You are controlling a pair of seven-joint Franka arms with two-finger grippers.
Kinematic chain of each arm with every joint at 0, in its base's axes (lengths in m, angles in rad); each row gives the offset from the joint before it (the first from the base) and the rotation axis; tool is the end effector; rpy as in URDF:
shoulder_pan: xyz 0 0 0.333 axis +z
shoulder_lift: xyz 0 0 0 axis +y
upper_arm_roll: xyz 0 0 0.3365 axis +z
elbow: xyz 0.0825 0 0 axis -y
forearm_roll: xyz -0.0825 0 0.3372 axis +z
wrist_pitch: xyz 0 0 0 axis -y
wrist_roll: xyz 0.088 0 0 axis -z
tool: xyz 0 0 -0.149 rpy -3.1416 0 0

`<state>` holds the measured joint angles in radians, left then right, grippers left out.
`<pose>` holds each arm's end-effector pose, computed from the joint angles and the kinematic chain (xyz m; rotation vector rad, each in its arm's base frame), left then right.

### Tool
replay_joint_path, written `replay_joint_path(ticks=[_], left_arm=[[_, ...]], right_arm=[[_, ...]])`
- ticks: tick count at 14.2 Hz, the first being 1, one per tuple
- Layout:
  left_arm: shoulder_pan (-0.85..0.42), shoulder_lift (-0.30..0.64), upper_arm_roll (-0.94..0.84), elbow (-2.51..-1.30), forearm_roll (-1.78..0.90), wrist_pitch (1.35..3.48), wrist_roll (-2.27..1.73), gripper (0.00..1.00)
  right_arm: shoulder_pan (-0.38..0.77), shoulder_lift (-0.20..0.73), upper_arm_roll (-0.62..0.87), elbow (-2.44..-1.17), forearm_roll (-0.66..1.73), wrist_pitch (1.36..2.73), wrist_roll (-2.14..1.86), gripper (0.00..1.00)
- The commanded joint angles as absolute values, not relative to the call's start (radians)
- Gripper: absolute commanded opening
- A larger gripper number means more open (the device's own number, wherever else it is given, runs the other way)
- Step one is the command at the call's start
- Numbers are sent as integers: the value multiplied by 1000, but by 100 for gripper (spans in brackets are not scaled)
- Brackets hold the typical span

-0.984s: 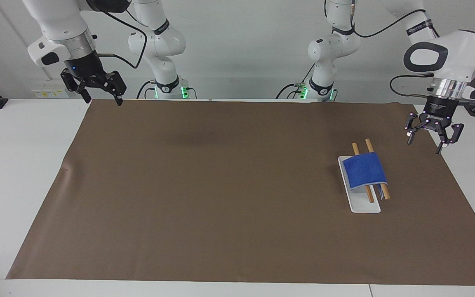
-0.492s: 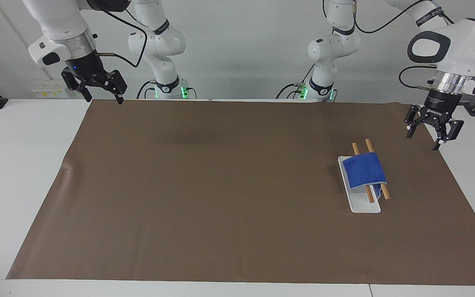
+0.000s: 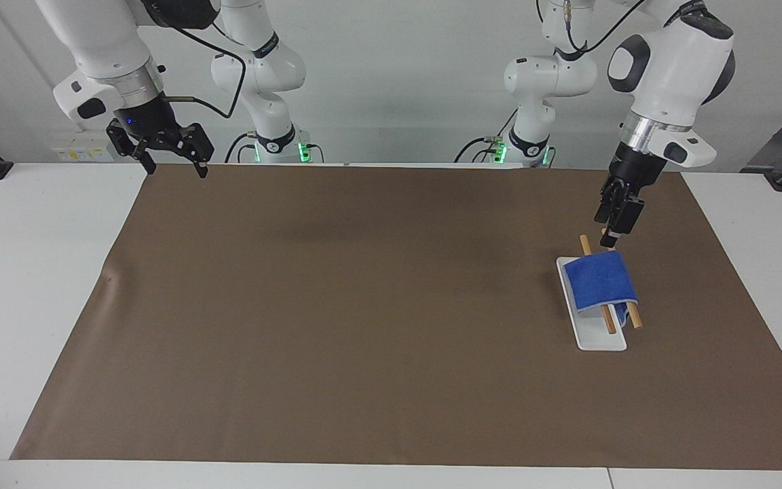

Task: Right arm passes towel to left arm to hang
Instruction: 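Open the left gripper and release the towel onto the rack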

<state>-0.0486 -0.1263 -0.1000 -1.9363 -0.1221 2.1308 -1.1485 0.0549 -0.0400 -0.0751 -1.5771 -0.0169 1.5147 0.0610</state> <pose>0.5099 -0.0886 0.5639 2.4728 1.4271 0.2802 0.4877 -0.0133 0.6154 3.1244 -0.1280 -0.0348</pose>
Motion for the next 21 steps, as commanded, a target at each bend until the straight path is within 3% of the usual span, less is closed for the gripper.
replay_joint_path(ticks=[1, 10, 16, 21], left_arm=[[-77, -84, -81, -1836, -36, 2008, -872, 100], [-66, -49, -81, -1645, 29, 1720, -124, 100], [-80, 49, -81, -1418, 26, 1470, -80, 100], [-97, 6, -66, -1443, 21, 1431, 51, 100]], right_arm=[[43, -52, -75, -1606, -18, 1535, 6, 100], [43, -61, -75, -1623, -23, 1568, 9, 100], [43, -63, -75, -1624, -23, 1566, 9, 100], [43, -63, -75, -1626, -23, 1568, 9, 100]])
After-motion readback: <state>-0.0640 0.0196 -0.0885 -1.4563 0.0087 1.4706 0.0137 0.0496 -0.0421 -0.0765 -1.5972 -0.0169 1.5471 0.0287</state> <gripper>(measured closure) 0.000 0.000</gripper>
